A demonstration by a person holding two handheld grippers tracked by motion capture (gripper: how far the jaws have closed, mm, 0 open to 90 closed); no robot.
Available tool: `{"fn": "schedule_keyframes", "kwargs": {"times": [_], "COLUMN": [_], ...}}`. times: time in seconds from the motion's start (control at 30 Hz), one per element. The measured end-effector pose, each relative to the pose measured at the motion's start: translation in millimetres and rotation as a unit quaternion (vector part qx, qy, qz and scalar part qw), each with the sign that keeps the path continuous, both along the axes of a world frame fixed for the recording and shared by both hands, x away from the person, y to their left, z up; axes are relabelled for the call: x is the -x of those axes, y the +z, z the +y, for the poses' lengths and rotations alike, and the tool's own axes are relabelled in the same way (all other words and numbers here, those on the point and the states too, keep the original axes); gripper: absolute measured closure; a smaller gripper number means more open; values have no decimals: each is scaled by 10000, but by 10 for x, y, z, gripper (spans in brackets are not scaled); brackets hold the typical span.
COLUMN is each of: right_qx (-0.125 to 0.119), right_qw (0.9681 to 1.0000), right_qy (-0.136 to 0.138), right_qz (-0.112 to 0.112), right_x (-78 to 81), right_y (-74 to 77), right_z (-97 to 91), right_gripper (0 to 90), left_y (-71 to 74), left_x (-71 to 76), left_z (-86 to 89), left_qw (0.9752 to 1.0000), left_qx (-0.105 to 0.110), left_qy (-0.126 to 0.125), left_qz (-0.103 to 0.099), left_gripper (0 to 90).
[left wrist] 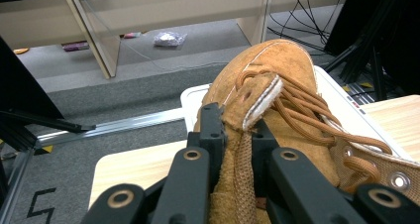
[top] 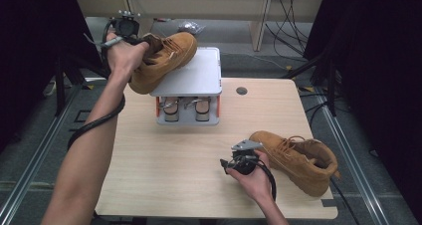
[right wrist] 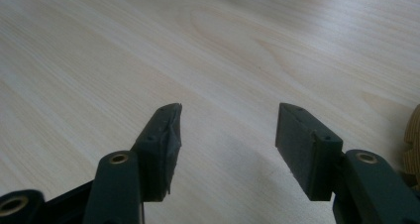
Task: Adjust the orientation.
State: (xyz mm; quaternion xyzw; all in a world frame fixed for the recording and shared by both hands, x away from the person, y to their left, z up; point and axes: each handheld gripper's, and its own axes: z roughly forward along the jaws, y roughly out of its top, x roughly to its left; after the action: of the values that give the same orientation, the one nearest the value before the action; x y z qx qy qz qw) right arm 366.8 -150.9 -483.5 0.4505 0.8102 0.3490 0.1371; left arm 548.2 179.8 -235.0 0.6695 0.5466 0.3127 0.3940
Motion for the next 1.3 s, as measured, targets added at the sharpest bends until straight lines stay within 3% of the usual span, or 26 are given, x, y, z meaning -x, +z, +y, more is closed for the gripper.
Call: {"fn": "schedule_keyframes", "kwargs": {"times": [0.07, 0.13, 0.33, 0.43, 0.47, 0.53, 0.7, 1.0, 1.07, 1.1, 1.13, 1.17, 1.2, 1.3], "right_qx": [22, -1, 55, -64, 28, -76, -4, 33, -29, -64, -93, -61, 11, -20], "right_qw": [10000, 10000, 9999, 10000, 9999, 10000, 10000, 10000, 10000, 10000, 9999, 10000, 10000, 10000], "right_qy": [35, -11, 63, -58, 8, -2, -41, -4, -60, -23, -67, -63, -4, -74], "right_qz": [-74, 2, -84, -26, -116, -41, -24, -79, 7, -32, -16, -8, -96, 11], "right_x": [-2, 7, -3, 13, 5, 9, 20, 13, 27, 19, 25, 25, 14, 28], "right_y": [-14, 4, 1, 0, 1, -1, 3, 1, 3, -5, -7, -4, -5, -5], "right_z": [-3, -4, -24, -10, -30, -25, -26, -40, -29, -32, -24, -27, -39, -27], "right_gripper": [437, 435, 434, 434, 434, 434, 433, 432, 432, 432, 432, 432, 431, 430], "left_y": [-24, -39, -56, -90, -99, -103, -115, -163, -167, -178, -187, -207, -212, -229], "left_x": [-25, -48, -105, -150, -166, -184, -232, -327, -346, -359, -369, -388, -388, -390], "left_z": [-20, -45, -95, -90, -96, -96, -48, 110, 137, 155, 159, 172, 187, 217], "left_qw": [10000, 9999, 9999, 10000, 10000, 10000, 9999, 9997, 9994, 9990, 9983, 9980, 9973, 9960], "left_qx": [52, 74, -117, -87, -49, -88, -134, 174, 280, 410, 567, 595, 684, 846], "left_qy": [-37, -35, -34, -32, -39, -8, 26, 130, 151, 131, 149, 194, 253, 283], "left_qz": [50, 58, 68, -2, -40, -44, -13, 115, 169, 75, 11, -36, -75, -85], "left_gripper": [827, 826, 817, 801, 792, 786, 758, 704, 686, 674, 549, 486, 480, 479]}}
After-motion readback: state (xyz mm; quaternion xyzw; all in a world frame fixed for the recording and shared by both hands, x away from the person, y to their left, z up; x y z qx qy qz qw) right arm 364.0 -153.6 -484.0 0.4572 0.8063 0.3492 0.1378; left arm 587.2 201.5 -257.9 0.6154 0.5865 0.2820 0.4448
